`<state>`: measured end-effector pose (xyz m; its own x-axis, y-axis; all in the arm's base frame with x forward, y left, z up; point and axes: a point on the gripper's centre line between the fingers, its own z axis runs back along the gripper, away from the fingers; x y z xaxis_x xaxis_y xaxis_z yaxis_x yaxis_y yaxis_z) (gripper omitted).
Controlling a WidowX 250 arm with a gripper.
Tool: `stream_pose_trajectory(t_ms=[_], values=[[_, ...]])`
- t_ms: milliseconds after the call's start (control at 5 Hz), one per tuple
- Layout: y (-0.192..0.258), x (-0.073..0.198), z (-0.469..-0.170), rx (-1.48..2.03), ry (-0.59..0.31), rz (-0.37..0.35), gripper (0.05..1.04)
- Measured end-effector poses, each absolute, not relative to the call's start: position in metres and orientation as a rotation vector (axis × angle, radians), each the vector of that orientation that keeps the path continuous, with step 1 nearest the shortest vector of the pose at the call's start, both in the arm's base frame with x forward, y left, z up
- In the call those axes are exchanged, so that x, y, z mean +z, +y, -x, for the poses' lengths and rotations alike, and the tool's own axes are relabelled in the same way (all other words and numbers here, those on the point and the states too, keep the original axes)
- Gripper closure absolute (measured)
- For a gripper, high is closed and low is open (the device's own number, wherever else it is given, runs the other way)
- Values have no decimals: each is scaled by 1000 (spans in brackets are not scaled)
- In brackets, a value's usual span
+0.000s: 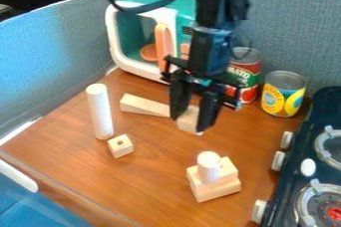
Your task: Move the cube to the table at the top of the arch cylinder
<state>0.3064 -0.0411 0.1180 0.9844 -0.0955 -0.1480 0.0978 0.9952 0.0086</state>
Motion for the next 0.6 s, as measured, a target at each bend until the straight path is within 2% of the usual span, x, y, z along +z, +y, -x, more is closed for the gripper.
stream_pose_trajectory(t_ms=[200,400,600], values=[[-50,126,-306,-180,153,-43,550],[-50,122,-306,-196,165,-52,550],[-61,98,-311,-286,229,-98,550]])
